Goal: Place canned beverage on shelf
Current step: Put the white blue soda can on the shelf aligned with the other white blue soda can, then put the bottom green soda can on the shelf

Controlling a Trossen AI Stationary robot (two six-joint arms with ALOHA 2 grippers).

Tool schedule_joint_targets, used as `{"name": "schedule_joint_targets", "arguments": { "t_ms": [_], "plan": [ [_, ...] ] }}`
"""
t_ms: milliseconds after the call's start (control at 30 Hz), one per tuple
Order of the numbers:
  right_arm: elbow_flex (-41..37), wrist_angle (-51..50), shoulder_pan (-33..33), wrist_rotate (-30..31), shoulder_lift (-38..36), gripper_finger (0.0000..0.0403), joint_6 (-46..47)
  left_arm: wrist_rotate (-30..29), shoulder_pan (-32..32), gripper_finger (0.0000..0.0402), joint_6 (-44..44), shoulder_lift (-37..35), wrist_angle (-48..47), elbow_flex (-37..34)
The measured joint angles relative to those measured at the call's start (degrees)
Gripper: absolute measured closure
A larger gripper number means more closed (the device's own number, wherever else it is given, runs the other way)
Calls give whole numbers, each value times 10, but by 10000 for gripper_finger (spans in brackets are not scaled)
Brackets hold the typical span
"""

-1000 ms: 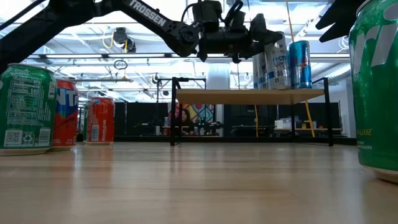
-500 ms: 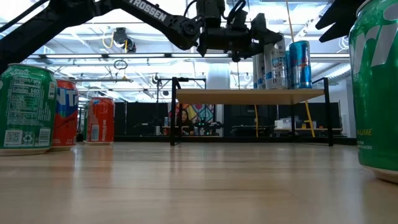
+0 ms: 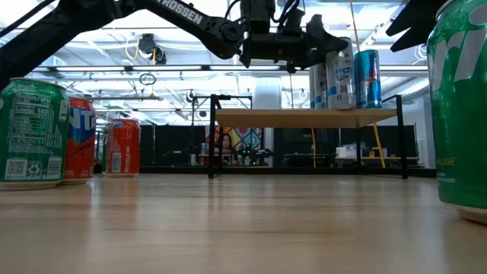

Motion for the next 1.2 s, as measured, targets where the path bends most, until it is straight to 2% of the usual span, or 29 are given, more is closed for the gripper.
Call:
{"name": "schedule_joint_targets", "arguments": {
  "t_ms": [433, 667, 867, 1200],
  "plan": [
    [0, 0, 0, 1, 0, 92, 0, -48, 2, 123, 16, -20, -53, 0],
    [0, 0, 0, 1, 0, 92, 0, -79, -4, 123, 53, -43, -102, 0],
    [0, 0, 0, 3, 0, 92, 0, -81, -11, 123, 59, -58, -144, 0],
    [0, -21, 0, 5, 0, 92, 18, -140, -19, 123, 87, -93, -213, 0]
  ]
}}
